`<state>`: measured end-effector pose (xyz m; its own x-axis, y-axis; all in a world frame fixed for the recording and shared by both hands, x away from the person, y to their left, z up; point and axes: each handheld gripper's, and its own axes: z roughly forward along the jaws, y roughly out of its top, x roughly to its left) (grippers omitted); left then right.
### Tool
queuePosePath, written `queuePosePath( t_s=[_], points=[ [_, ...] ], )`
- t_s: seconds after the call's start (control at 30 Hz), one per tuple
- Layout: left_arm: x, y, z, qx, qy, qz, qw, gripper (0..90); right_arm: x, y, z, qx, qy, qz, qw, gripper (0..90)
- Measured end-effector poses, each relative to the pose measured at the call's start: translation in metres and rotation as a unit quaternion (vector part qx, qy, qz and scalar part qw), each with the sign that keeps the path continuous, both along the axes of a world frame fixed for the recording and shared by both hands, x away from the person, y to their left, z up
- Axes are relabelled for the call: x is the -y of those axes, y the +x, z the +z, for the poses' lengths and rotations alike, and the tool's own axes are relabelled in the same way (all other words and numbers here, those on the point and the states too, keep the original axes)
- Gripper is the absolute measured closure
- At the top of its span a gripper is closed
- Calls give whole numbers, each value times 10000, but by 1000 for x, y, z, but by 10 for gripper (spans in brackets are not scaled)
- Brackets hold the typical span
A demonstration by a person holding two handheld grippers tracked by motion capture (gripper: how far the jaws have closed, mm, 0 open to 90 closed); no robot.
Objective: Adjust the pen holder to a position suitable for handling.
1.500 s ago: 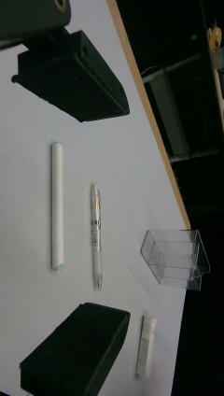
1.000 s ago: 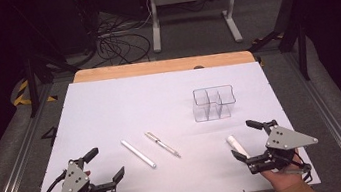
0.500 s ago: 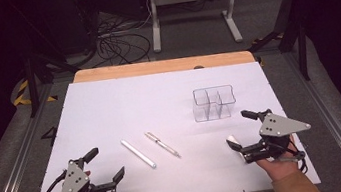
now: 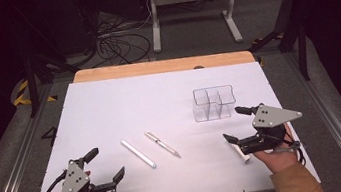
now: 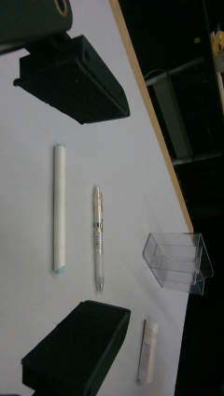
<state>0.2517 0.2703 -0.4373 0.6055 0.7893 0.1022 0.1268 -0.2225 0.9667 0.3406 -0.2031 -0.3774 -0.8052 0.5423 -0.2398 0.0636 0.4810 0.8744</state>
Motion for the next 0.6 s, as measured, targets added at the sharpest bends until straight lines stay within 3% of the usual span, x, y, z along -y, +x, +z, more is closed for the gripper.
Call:
queuePosePath(
  t_s=[0.3,0.6],
  points=[
    [0,0,0,-11,-1,-9,10000,66,-7,17,12,-200,-306,118,9993,221],
    [0,0,0,-15,15,-14,10000,67,-10,32,16,-547,-305,173,9979,235]
  ],
)
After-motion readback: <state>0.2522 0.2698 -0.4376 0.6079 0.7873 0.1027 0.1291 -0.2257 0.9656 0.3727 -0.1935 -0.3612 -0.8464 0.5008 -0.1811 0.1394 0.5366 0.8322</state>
